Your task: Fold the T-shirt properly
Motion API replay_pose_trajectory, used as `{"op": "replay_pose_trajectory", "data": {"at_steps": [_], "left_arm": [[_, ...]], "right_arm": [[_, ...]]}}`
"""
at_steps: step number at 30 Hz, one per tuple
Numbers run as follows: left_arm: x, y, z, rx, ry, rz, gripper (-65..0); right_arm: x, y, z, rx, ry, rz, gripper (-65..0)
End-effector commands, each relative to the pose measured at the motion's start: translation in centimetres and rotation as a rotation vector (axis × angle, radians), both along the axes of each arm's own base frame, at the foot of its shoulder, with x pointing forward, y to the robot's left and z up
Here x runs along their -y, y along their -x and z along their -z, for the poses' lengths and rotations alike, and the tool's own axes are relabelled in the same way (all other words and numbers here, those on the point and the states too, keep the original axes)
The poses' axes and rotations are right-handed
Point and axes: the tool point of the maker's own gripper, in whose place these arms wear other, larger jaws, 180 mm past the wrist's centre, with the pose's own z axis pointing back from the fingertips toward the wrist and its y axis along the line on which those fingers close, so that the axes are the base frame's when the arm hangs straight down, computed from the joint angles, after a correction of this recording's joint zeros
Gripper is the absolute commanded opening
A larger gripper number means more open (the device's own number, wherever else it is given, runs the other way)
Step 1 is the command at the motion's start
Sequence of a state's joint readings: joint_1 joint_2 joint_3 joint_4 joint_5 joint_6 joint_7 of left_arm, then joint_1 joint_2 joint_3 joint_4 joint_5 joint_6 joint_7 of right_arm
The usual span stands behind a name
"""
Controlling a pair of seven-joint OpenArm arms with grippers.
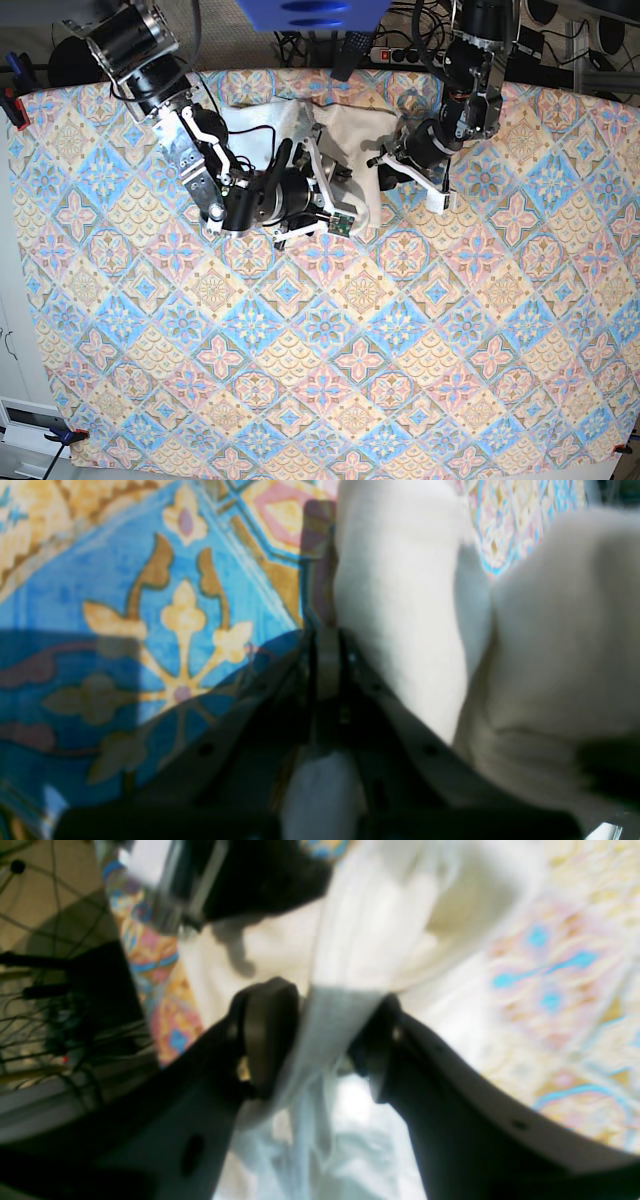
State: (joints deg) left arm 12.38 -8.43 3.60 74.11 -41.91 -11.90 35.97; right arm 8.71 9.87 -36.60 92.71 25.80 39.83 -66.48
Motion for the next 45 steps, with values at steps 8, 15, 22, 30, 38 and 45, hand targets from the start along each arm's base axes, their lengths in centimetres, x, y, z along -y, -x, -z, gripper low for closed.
{"op": "replay_pose_trajectory", "data": {"at_steps": [8,15,22,30,38,45], "left_arm": [[-1.8,2.9,2.4,-0.139,-0.107,0.031,-63.2],[-1.8,2.9,2.4,-0.139,-0.109,0.031,-63.2],[-1.9,3.1,2.5,-0.14,-0.109,0.033,-63.2],[-1.8,3.1,2.5,-0.141,-0.109,0.037,-63.2],[-1.9,2.9,2.4,-0.137,-0.109,0.033,-63.2],[-3.6,2.8,1.3,-0.103,-0.139,0.024,-63.2]], "right_arm": [[-2.7,-1.3,-5.3,0.133,-0.128,-0.034,-39.9],[0.2,-3.6,-7.0,0.188,-0.151,0.089,-40.3],[9.0,-4.3,-4.0,0.155,-0.006,0.242,-42.4],[12.5,-1.7,0.4,0.123,0.206,0.241,-55.5],[5.1,5.1,1.8,0.081,0.177,-0.071,-55.6],[0.9,2.3,-1.0,0.174,0.099,-0.111,-55.6]]}}
